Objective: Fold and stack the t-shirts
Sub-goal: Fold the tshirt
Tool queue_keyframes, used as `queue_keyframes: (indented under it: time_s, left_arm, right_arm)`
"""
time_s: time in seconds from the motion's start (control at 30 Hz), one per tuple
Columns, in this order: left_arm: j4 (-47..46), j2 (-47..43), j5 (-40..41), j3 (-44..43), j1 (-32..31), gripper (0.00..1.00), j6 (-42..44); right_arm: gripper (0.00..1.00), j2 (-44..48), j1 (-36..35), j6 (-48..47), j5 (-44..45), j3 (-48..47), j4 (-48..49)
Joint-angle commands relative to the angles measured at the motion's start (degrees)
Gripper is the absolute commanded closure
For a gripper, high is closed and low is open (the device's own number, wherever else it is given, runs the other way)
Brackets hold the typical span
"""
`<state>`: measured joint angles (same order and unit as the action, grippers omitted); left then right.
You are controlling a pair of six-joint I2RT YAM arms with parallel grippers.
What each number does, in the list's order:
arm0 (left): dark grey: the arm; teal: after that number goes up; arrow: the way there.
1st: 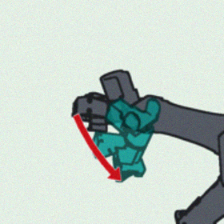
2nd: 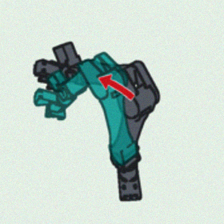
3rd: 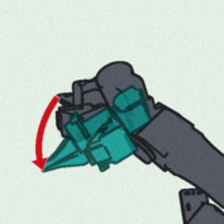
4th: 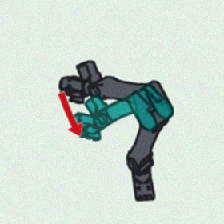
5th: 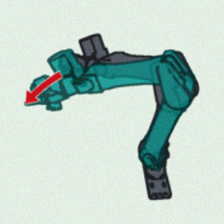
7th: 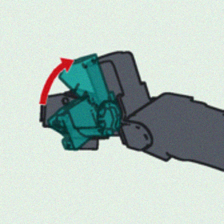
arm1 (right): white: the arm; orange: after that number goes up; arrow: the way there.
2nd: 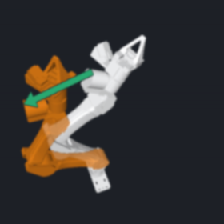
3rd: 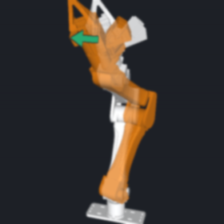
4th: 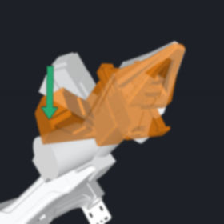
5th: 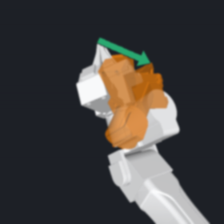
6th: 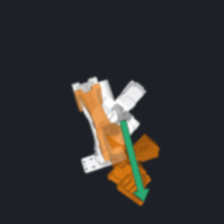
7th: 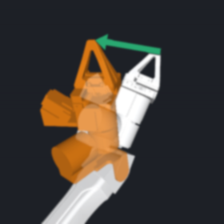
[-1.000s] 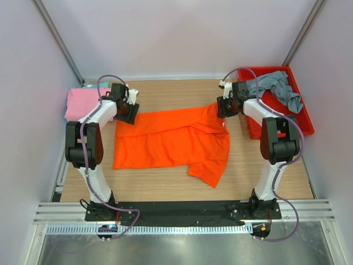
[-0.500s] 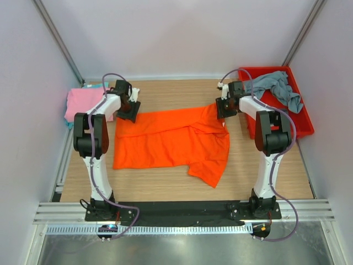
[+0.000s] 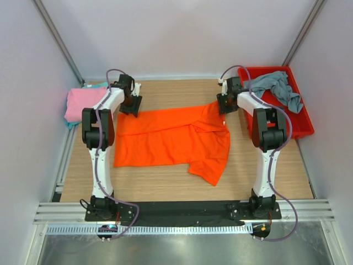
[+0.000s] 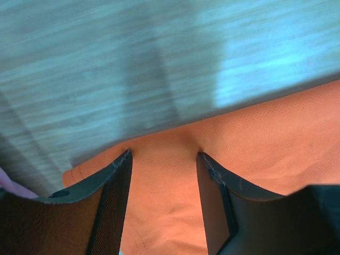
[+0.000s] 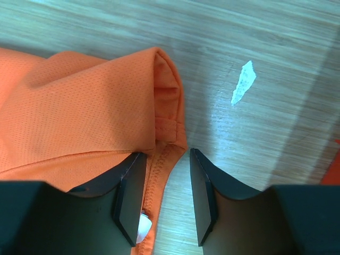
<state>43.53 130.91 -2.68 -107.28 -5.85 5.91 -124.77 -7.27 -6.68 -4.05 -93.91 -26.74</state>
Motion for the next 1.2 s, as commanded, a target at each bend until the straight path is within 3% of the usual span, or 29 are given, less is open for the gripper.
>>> queue_keyframes:
  time_s: [0.0, 0.3, 0.6, 0.8, 0.93, 0.97, 1.17]
  left_arm:
    - [2.6, 2.1, -0.4, -4.9, 0.5, 0.47, -1.2]
    - [4.4, 7.0, -0.2, -12.0, 0.5, 0.48, -1.3]
    - [7.4, 13.9, -1.4, -25.2, 0.4, 0.47, -2.1]
    - [2.7, 14.7, -2.8, -27.4, 0.1, 0.48, -2.1]
    - [-1.7, 8.7, -2.7, -24.6, -0.3, 0.46, -4.0]
    - [-4.1, 3.8, -2.5, -23.2, -0.2, 0.43, -4.4]
    - [-6.5, -15.9, -6.9, -8.2, -0.7, 0.23, -5.3]
  right_arm:
    - [0.56, -2.3, 0.5, 1.2, 3.2, -1.6, -2.4]
    - [0.56, -3.1, 0.7, 2.0, 9.2, -2.7, -2.4]
    - [0.56, -5.0, 0.7, 2.6, 11.0, -5.1, -3.3]
    - [0.57, -6.5, 0.7, 1.8, 11.5, -7.1, -2.3]
    - [0.58, -1.9, 0.6, 1.6, 11.0, -3.4, 1.5]
    - [0.58, 0.2, 0.6, 0.9, 10.8, -2.3, 2.2]
    - [0.56, 20.2, 0.5, -0.4, 7.3, 7.3, 4.5]
